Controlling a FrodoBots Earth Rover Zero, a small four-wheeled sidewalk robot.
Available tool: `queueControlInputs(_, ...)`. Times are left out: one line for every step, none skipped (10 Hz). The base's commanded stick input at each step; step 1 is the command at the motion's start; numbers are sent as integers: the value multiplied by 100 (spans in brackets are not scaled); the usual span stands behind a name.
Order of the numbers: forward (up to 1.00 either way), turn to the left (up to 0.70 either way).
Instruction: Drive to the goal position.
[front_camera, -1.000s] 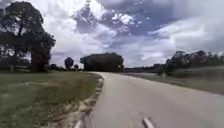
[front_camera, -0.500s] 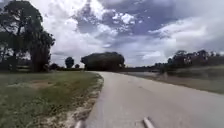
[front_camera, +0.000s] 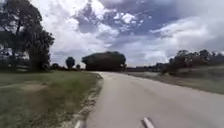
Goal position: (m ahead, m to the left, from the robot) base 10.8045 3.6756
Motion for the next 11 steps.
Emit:
queueControlInputs(85, 0)
queueControlInputs(85, 0)
queueControlInputs(85, 0)
queueControlInputs(85, 0)
queueControlInputs(85, 0)
queueControlInputs(85, 0)
queueControlInputs(85, 0)
queueControlInputs(85, 0)
queueControlInputs(85, 0)
queueControlInputs(85, 0)
queueControlInputs(85, 0)
